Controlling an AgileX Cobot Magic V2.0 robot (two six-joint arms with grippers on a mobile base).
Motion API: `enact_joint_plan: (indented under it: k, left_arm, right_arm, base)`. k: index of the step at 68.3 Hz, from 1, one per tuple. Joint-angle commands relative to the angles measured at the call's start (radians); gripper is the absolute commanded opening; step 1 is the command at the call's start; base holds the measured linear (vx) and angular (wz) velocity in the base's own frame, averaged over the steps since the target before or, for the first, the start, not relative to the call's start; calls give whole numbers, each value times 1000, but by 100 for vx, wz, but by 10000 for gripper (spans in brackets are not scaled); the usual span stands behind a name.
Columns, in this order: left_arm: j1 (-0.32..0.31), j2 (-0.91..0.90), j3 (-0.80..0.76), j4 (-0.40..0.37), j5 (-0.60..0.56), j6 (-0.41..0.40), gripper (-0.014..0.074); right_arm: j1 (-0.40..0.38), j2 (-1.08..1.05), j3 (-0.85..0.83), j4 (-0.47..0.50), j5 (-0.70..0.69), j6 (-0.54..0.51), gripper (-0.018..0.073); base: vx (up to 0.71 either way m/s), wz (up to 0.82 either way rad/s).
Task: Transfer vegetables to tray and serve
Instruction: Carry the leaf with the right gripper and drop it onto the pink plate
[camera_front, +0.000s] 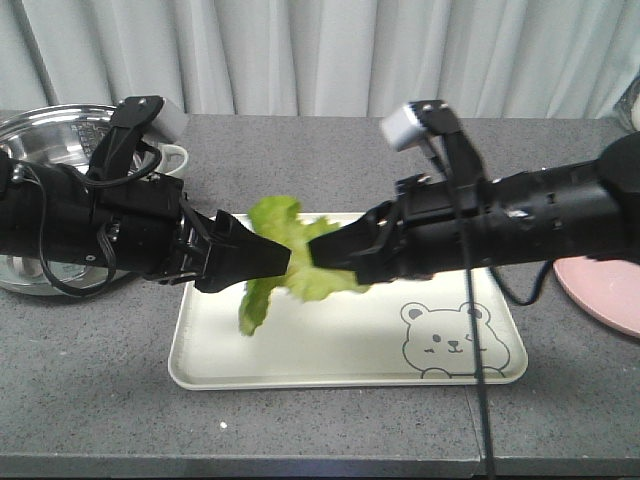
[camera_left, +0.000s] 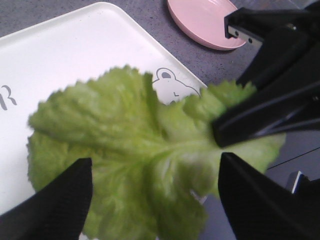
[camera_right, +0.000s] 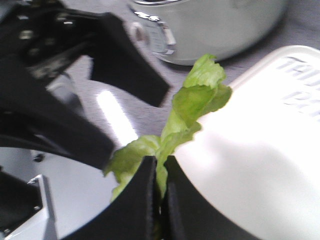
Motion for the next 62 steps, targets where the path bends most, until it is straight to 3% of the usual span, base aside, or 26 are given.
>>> enact_joint_plan:
  k: [1,15,32,44,62]
  left_arm:
    - [-4,-27,-26,-56,-16,0,524]
    - [-4,-27,-26,-56,-16,0,524]
    - [-4,-27,-26,-56,-16,0,524]
    - [-4,-27,-26,-56,-16,0,524]
    - [-4,-27,-26,-56,-16,0,524]
  right_arm:
    - [-84,-70,-35,-33,-12,70,-6]
    - [-320,-137,-35,-229,28,223,-6]
    - [-631,-141,-35,-242,36,256,-6]
    - [-795,-139,-34,-153,44,211,-3]
    - [-928,-46,-34,1,142,102,-3]
  base:
    - [0,0]
    - [0,0]
    - [0,0]
    - [0,0]
    - [0,0]
